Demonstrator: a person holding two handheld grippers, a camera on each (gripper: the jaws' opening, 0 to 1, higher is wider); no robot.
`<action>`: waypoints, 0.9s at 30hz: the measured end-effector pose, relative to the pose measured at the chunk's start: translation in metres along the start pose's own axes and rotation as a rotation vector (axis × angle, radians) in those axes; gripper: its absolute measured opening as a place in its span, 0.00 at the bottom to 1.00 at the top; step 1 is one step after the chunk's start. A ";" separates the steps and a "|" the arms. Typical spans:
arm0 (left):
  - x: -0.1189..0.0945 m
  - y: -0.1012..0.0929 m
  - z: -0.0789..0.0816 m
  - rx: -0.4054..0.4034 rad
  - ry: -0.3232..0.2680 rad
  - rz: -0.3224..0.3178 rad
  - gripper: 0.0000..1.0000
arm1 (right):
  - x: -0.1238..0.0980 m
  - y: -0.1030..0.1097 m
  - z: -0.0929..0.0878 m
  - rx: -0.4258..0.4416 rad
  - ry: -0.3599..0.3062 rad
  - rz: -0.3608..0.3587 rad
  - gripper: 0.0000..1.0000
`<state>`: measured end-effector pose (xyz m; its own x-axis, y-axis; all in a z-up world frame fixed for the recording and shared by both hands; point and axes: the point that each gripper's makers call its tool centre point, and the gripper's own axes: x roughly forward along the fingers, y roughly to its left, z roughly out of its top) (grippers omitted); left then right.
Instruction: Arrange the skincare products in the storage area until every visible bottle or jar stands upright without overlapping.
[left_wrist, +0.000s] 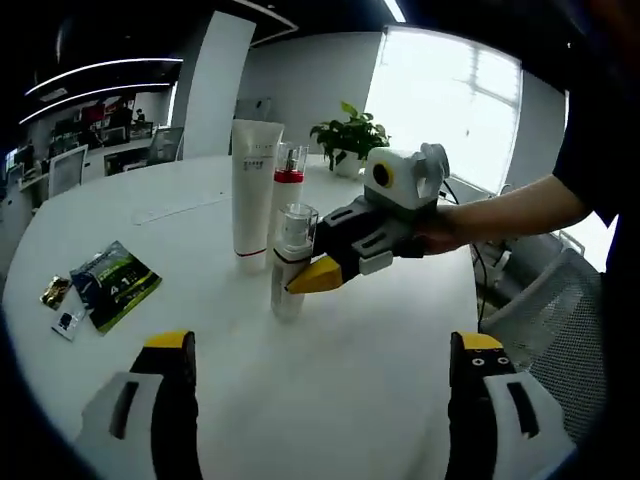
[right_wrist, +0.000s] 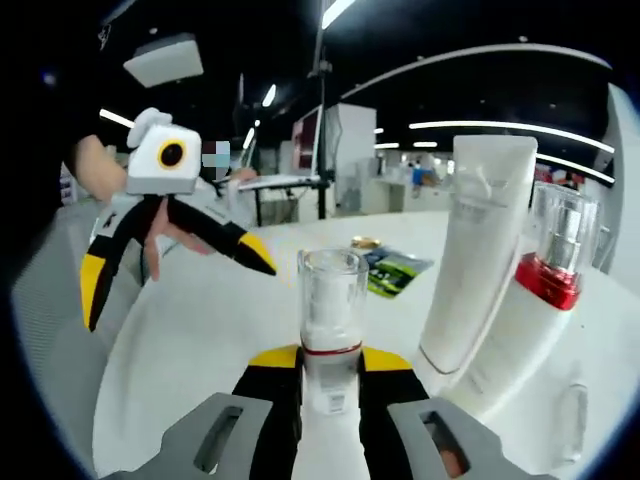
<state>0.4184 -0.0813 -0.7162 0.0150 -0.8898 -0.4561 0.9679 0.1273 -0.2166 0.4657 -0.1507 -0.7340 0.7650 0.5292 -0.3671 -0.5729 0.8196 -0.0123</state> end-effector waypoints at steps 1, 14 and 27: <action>0.000 0.000 -0.001 -0.002 0.001 0.000 0.99 | 0.001 -0.003 0.000 -0.001 -0.002 -0.004 0.12; 0.001 0.003 -0.007 -0.009 0.013 0.003 0.99 | 0.005 -0.017 0.002 -0.012 0.002 0.021 0.13; 0.003 0.003 -0.012 -0.011 0.028 0.001 0.99 | 0.007 -0.017 -0.038 0.017 0.119 -0.043 0.19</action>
<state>0.4184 -0.0778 -0.7286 0.0084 -0.8772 -0.4801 0.9651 0.1327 -0.2257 0.4696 -0.1692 -0.7715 0.7477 0.4646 -0.4745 -0.5345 0.8450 -0.0148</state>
